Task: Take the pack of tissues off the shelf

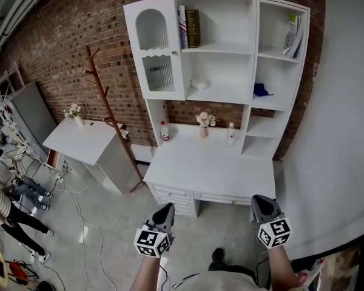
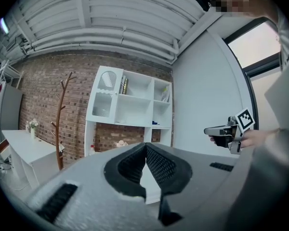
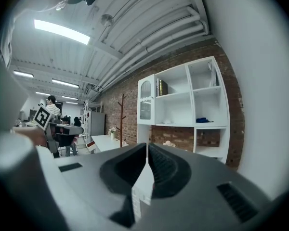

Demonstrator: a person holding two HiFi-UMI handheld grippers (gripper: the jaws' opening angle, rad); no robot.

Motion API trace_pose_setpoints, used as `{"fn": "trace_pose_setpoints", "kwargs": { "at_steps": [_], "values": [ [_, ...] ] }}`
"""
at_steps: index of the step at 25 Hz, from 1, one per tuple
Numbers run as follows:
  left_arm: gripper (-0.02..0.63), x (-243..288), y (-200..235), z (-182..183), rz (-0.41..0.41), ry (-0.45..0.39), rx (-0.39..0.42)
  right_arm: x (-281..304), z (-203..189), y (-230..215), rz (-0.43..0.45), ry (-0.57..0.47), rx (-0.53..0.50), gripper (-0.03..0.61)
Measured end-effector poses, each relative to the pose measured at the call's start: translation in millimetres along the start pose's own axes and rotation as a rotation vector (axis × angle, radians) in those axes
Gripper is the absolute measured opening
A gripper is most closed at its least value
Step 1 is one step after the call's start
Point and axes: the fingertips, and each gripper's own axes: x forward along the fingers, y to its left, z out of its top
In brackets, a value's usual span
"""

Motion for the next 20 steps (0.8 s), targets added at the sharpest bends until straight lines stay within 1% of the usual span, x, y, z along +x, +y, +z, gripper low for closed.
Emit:
{"fn": "trace_pose_setpoints", "kwargs": {
  "at_steps": [6, 13, 20],
  "values": [
    [0.025, 43, 18, 6, 0.026, 0.004, -0.002, 49, 4, -30, 0.025, 0.002, 0.008, 0.034],
    [0.025, 93, 29, 7, 0.054, 0.001, -0.009, 101, 5, -64, 0.067, 0.009, 0.011, 0.034],
    [0.025, 139, 27, 8, 0.079, 0.005, -0.017, 136, 2, -108, 0.087, 0.017, 0.024, 0.034]
  ]
}}
